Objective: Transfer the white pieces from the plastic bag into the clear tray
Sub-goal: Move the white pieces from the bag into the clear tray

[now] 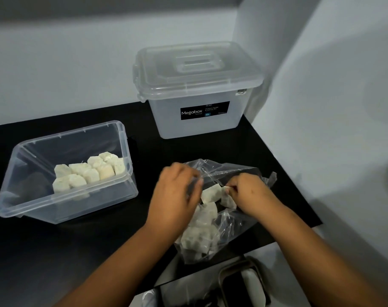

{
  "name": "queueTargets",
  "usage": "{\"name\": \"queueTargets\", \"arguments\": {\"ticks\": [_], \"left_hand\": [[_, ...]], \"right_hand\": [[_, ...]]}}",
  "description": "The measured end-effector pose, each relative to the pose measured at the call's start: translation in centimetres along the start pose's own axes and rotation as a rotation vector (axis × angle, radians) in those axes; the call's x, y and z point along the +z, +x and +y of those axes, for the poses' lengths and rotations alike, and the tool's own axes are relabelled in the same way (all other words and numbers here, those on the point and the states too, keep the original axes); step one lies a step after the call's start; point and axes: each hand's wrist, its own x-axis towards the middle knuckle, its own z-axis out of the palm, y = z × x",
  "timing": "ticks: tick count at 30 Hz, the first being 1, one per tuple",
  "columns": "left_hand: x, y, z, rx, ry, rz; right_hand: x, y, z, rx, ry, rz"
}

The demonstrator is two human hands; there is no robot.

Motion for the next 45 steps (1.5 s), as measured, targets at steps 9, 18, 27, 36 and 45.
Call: {"name": "queueTargets", "arguments": {"ticks": [9,18,27,36,45], "left_hand": [[6.0,1.9,-0.6,-0.174,0.235,-0.481],[6.3,2.3,-0.6,-0.308,0.304,-0.544],[3.7,3.7,0.3,-0.423,0.118,-0.558],[-6.2,7.3,0.1,-0.206,0.035,-0.47],[-18.5,9.1,-5.1,-0.221,0.109,-0.319]], "right_hand": [[-1.6,-1.1,-0.3,0.011,0.071,0.023],[-1.5,-1.3,-0.1,-0.014,0.077,0.013],[-2.5,-1.4,-1.0,0.008,0.122,-0.005],[-6.3,-0.8,-6.1,-0.202,0.189,0.137],[-9.3,2.1,-16.9,-0.43,0.227,0.089]]}}
